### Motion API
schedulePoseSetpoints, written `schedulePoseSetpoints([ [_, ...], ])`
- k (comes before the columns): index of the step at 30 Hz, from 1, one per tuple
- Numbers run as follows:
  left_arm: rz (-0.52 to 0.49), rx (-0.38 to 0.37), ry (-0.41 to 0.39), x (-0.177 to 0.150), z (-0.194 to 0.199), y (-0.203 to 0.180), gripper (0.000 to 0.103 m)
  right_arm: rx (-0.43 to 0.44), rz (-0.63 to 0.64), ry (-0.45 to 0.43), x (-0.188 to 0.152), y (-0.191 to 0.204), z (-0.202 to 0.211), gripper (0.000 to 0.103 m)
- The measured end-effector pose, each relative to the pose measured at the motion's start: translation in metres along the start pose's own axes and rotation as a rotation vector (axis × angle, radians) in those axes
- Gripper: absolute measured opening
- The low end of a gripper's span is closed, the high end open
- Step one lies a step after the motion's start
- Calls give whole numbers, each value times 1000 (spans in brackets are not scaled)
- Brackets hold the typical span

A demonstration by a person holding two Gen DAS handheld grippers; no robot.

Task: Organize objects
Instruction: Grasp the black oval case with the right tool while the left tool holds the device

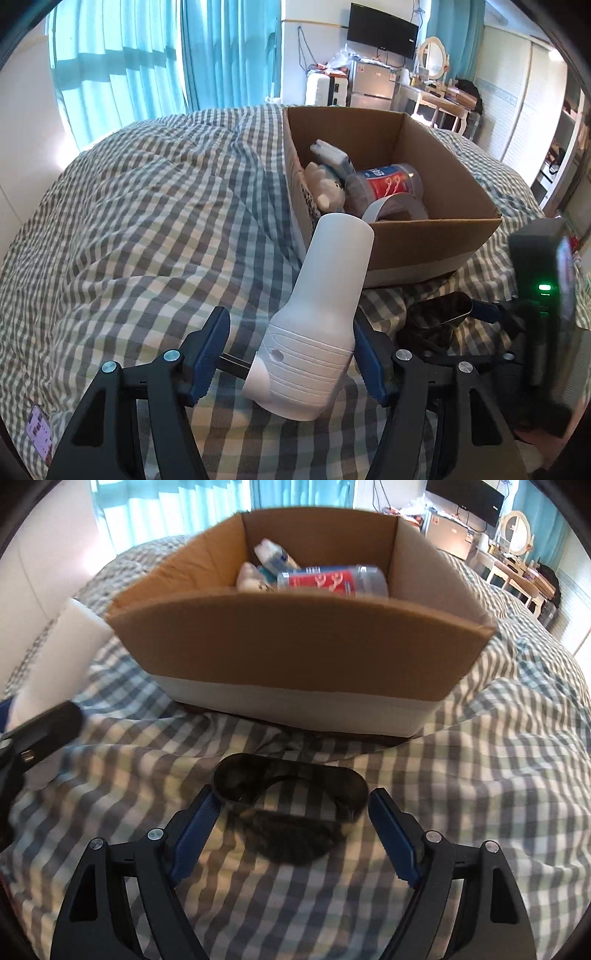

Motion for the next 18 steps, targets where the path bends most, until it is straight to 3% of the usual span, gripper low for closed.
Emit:
schedulePoseSetpoints([
  [3, -5, -2, 6, -3, -3, -2, 66, -2, -12, 30, 0, -1, -13, 82],
  [5, -6, -1, 9, -4, -5, -2, 66, -2, -15, 18, -2, -2, -11, 81],
  [6, -6, -1, 8, -4, -5, -2, 66, -1, -14, 11, -3, -2, -9, 75],
  [9, -3, -5, 2, -7, -2, -2, 66, -11, -6, -20, -9, -2, 1, 75],
  [18, -25, -12, -63, -20, 41, -10, 66, -18, 28, -131, -34, 3, 62, 75],
])
Point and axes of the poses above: each gripper's, at about its wrist camera, not at the fingertips, and z roughly against the way its jaws point, y to its left, x to its top, the point moved 2 cm from there along -z, roughly the way its jaws point, and after that the axes turned 7 degrees about y, right-handed, at the moved point
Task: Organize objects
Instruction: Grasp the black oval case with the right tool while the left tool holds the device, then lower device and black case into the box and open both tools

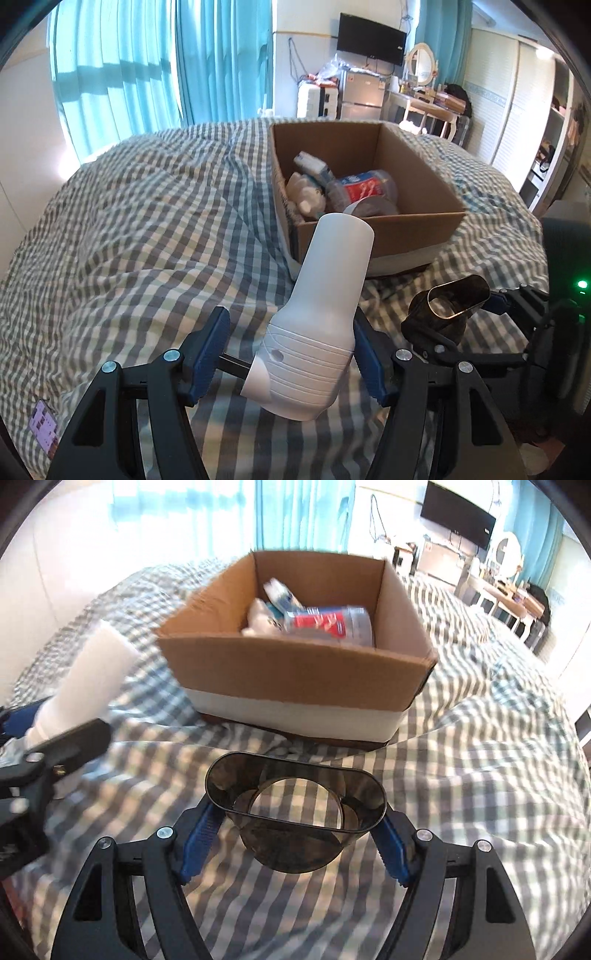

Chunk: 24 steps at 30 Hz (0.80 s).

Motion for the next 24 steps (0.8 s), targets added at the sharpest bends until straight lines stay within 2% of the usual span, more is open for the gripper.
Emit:
schedulePoseSetpoints([
  [5, -3, -5, -51, -3, 30, -2, 66, 2, 36, -54, -4, 12, 37, 75],
  [13, 2, -30, -116, 7, 66, -3, 66, -2, 27, -153, 4, 6, 97, 75],
  [19, -13, -44, -146, 32, 76, -8, 66, -18, 36, -205, 21, -5, 125, 75],
  [24, -22, -46, -163, 68, 72, -10, 66, -27, 40, -233, 49, -17, 130, 75],
])
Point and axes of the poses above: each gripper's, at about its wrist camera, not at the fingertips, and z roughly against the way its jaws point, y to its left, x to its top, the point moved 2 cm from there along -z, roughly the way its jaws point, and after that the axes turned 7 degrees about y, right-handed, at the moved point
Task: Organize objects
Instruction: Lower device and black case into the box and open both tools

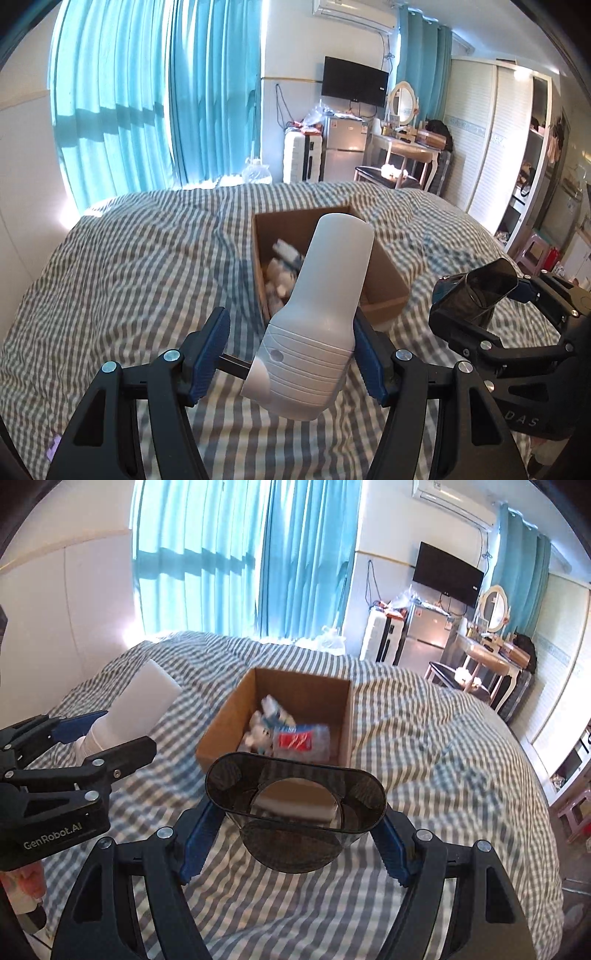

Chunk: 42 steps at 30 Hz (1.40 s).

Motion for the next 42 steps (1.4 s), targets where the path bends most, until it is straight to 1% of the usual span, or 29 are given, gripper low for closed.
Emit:
schedulePoseSetpoints([
  [4, -6, 7, -4, 27, -16, 0, 66, 3, -3, -16, 26, -11, -8, 75],
  [8, -6, 8, 10, 51, -43, 3, 66, 15, -20, -32, 56, -22, -22, 75],
  [14, 8, -19, 53, 92, -95, 9, 66, 24, -35, -37, 104, -35, -58, 75],
  [18, 6, -27, 95, 106, -135, 10, 66, 26, -33, -31, 131, -39, -88, 75],
  [20, -22, -50, 115, 109, -155, 9, 66, 28, -26, -22, 139, -41, -106, 75],
  [25, -40, -56, 183, 103, -196, 9, 66, 52, -44, 34, 152, -54, -161, 75],
  [27, -43, -53, 198, 101, -206, 8, 66, 64, -46, 60, 157, -58, -183, 75],
  [31, -33, -58, 226, 97, -219, 9, 66, 87, -65, 89, 161, -62, -212, 75],
  [33, -29, -68, 236, 94, -223, 6, 66, 94, -77, 98, 163, -64, -223, 75],
  [37, -57, -69, 245, 89, -224, -1, 66, 102, -83, 124, 162, -60, -241, 75],
  [42, -41, -91, 260, 86, -226, -1, 66, 87, -75, 129, 156, -60, -243, 75],
])
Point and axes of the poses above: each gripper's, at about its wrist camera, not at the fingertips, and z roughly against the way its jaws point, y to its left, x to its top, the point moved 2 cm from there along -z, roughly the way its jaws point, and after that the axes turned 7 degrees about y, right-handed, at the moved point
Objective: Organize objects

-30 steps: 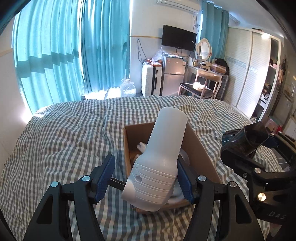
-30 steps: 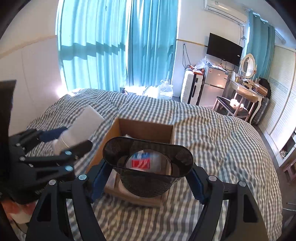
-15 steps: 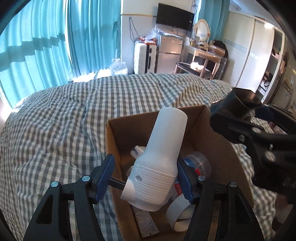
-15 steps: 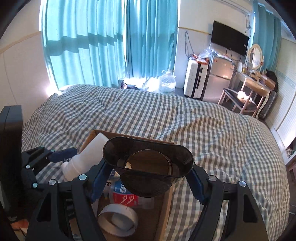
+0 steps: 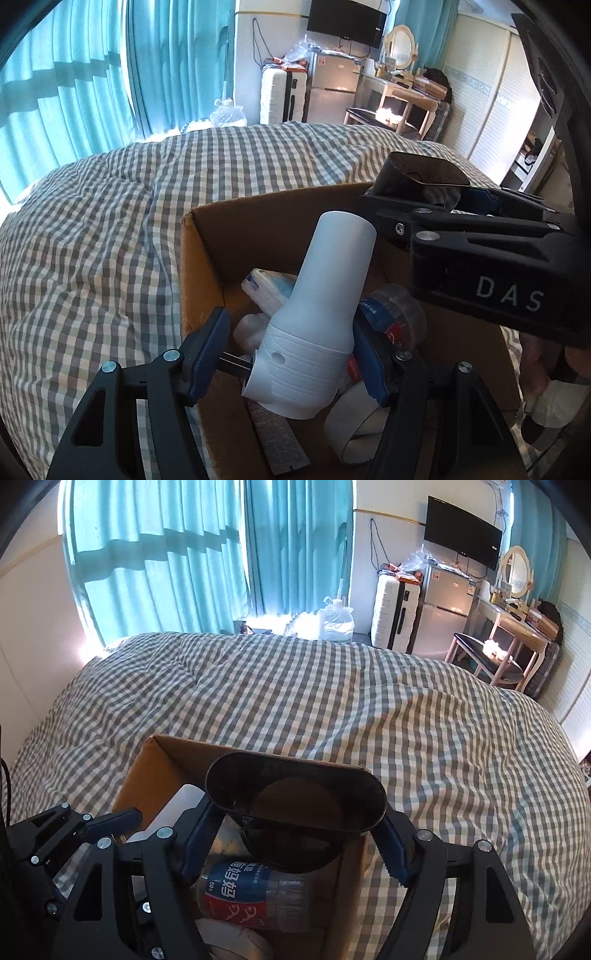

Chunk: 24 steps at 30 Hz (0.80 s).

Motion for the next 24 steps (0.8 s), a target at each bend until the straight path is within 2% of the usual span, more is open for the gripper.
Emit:
schedulePoseSetpoints([
  [2, 2, -10, -10, -1, 3, 1, 69, 19, -11, 5, 1, 0, 0, 76],
  [3, 4, -17, -20, -1, 6, 2, 74, 23, -20, 7, 0, 0, 0, 81],
  [4, 5, -15, -28, -1, 9, 2, 87, 23, -27, 3, 0, -1, 2, 83],
  [7, 1, -10, -53, -1, 18, 3, 94, 16, -34, -11, 0, -1, 10, 89],
  [12, 3, 16, -71, -4, 38, 1, 95, 4, -44, -35, -1, -2, 33, 89],
  [16, 10, 25, -104, -6, 64, -3, 95, -21, -43, -75, -6, -4, 68, 91],
  [24, -19, 73, -253, -6, 151, -18, 100, -69, -48, -207, -17, -6, 167, 92],
])
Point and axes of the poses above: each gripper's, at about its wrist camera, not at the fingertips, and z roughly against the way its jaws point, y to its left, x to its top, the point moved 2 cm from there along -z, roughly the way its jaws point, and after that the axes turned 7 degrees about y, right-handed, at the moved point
